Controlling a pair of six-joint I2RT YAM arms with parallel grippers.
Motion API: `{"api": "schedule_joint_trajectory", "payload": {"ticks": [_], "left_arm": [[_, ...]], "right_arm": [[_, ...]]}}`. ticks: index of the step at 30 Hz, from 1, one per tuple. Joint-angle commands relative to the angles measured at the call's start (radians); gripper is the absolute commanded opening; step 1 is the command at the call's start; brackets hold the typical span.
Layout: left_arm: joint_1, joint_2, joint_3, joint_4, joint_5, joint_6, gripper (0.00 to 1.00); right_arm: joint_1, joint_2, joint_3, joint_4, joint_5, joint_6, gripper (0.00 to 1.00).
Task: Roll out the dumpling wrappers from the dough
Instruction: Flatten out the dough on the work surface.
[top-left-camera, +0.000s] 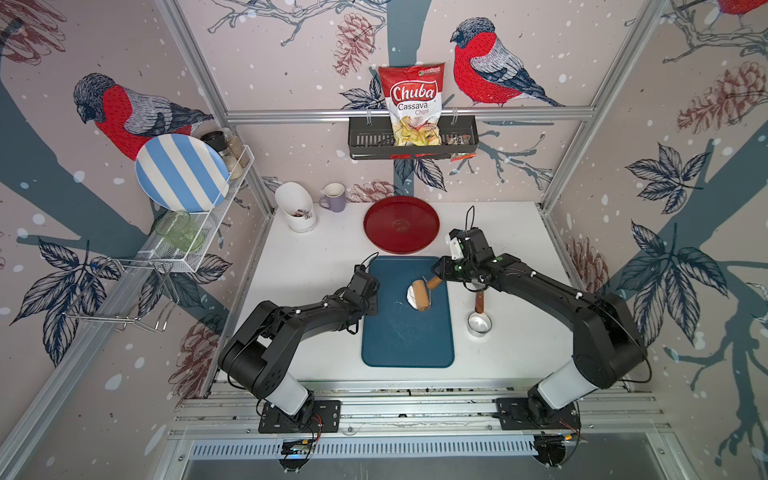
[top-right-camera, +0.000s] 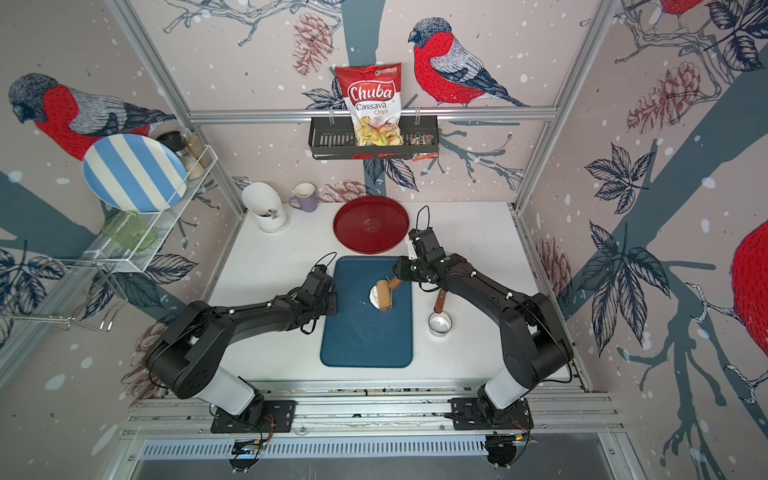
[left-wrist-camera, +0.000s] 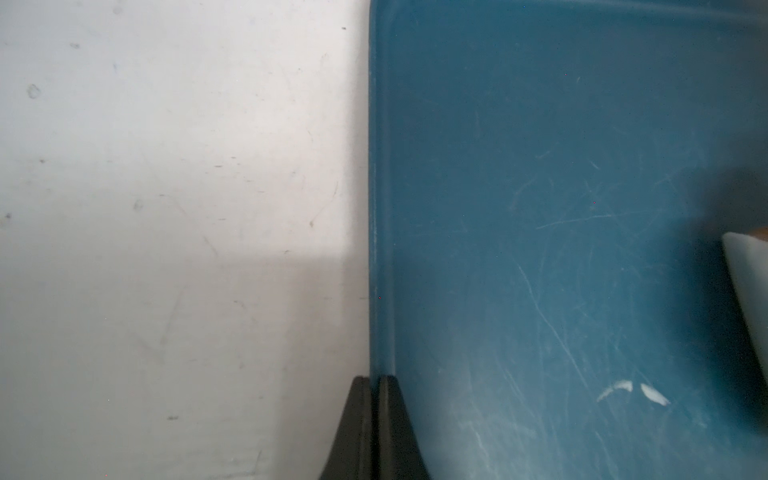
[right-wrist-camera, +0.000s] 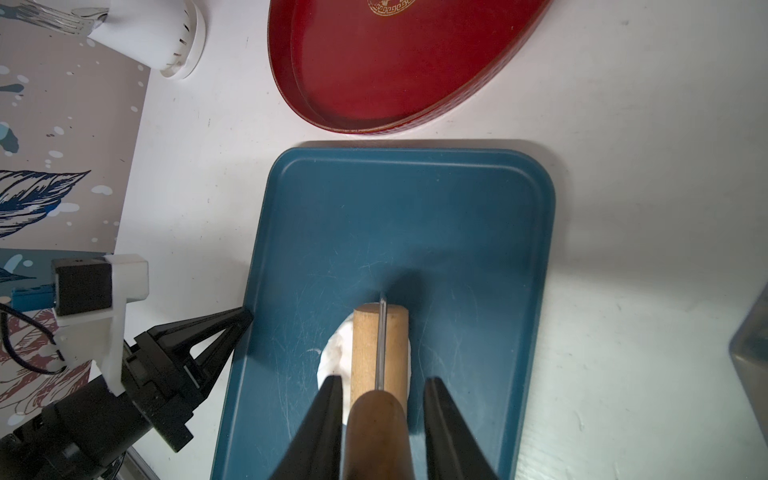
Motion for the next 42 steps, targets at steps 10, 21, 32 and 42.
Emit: {"api": "schedule_joint_trajectory", "payload": {"ticks": [10,21,32,42], "left_arm": [[0.007,0.006,-0.006,-0.042,-0.046,0.002,0.00],[0.008,0.005,-0.006,-0.042,-0.046,0.002,0.00],[0.007,0.011,-0.002,-0.040,-0.037,0.003,0.00],[0.007,0.004,-0.001,-0.042,-0.036,0.004,0.00]], "right_arm": [[-0.004,0.020,-0.024,-0.282,0.124,-0.100,0.00],[-0.014,0.018,-0.028,-0.285,0.122,-0.101,0.00],[0.010,0.028,-0.011,-0.276,0.086,-0.104,0.00],[0.053,0.073,-0.004,-0.257,0.072,-0.076,0.00]]}}
